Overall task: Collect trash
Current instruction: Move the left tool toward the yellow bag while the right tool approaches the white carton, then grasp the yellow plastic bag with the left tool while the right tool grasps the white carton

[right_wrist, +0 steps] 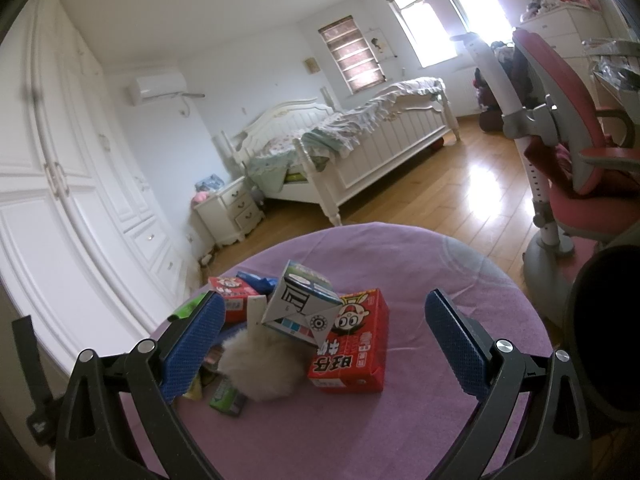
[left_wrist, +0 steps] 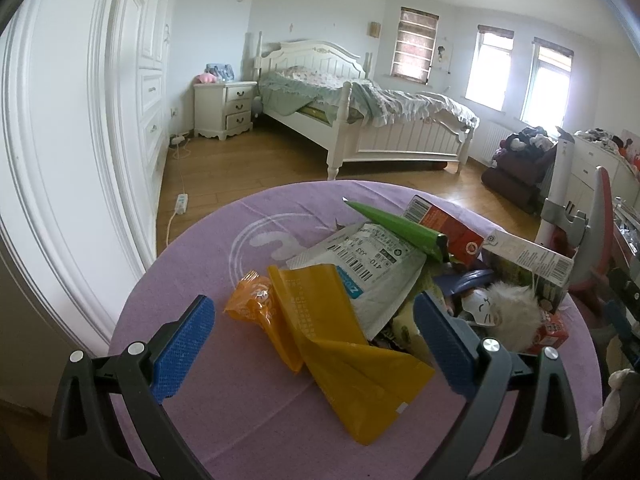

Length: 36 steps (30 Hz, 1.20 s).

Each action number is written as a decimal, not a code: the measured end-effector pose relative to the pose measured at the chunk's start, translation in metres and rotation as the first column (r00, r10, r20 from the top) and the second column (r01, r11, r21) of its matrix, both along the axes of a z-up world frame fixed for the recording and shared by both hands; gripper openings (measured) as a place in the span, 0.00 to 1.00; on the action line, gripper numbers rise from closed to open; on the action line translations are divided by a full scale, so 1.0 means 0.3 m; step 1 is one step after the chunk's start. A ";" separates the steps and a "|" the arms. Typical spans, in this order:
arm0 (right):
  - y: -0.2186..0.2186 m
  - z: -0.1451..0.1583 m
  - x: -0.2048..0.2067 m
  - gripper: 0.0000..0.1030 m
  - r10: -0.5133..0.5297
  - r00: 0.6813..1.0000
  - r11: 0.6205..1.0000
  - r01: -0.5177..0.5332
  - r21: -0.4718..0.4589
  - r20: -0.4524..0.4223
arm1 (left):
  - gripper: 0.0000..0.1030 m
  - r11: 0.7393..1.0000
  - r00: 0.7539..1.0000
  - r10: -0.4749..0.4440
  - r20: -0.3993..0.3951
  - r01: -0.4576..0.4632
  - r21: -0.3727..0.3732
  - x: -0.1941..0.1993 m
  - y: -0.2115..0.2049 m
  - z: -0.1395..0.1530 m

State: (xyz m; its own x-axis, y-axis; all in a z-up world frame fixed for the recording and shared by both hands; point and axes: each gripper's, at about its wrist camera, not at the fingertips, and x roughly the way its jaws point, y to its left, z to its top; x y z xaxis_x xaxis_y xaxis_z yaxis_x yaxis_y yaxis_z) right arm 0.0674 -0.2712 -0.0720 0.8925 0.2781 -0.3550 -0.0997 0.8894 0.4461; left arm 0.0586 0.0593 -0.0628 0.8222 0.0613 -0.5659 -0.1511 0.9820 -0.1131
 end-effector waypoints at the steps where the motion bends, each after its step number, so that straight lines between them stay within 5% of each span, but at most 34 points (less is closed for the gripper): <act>1: -0.001 -0.001 0.000 0.96 0.000 1.000 1.000 0.000 0.000 0.000 | 0.95 1.000 1.000 0.000 -0.002 0.000 -0.001 0.003 0.001 0.001; 8: 0.012 0.011 0.016 0.96 0.030 0.999 1.000 -0.030 -0.009 -0.023 | 0.95 0.999 0.996 -0.025 -0.085 0.021 -0.045 0.026 0.032 -0.023; 12: 0.068 0.078 0.066 0.89 0.082 0.996 0.989 -0.086 -0.122 -0.040 | 0.95 0.995 0.984 -0.092 -0.151 0.087 -0.038 0.053 0.023 -0.043; 13: 0.090 0.095 0.097 0.80 0.100 0.993 0.979 -0.109 -0.170 -0.063 | 0.95 0.995 0.981 -0.102 -0.165 0.097 -0.036 0.065 0.018 -0.048; 16: 0.152 0.096 0.207 0.77 0.143 0.973 0.945 -0.188 -0.266 -0.180 | 0.94 0.994 0.970 -0.106 -0.220 0.098 -0.047 0.106 0.021 -0.072; 18: 0.197 0.068 0.284 0.77 0.179 0.942 0.916 -0.265 -0.302 -0.283 | 0.87 0.993 0.960 -0.106 -0.258 0.091 -0.068 0.128 0.029 -0.092; 20: 0.230 0.048 0.324 0.65 0.178 0.930 0.896 -0.288 -0.337 -0.322 | 0.62 0.992 0.951 -0.112 -0.287 0.089 -0.093 0.143 0.038 -0.113; 22: 0.258 0.028 0.350 0.57 0.198 0.915 0.878 -0.325 -0.351 -0.352 | 0.52 0.992 0.951 -0.110 -0.288 0.085 -0.097 0.143 0.047 -0.115; 29: 0.237 0.058 0.308 0.55 0.229 0.929 0.912 -0.310 -0.270 -0.292 | 0.29 0.981 0.957 -0.134 -0.257 0.091 -0.173 0.109 0.119 -0.117; 36: 0.071 0.134 0.210 0.54 0.307 0.921 0.946 -0.323 -0.027 -0.241 | 0.26 0.964 0.975 -0.168 -0.145 0.132 -0.230 0.024 0.136 -0.015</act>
State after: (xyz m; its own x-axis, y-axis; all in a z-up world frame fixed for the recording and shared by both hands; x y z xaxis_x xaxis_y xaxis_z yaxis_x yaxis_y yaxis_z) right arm 0.1303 -0.2498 -0.0317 0.6539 0.5009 -0.5670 -0.2811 0.8567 0.4326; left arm 0.0657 0.1002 -0.0673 0.7089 -0.1948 -0.6778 -0.0379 0.9492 -0.3124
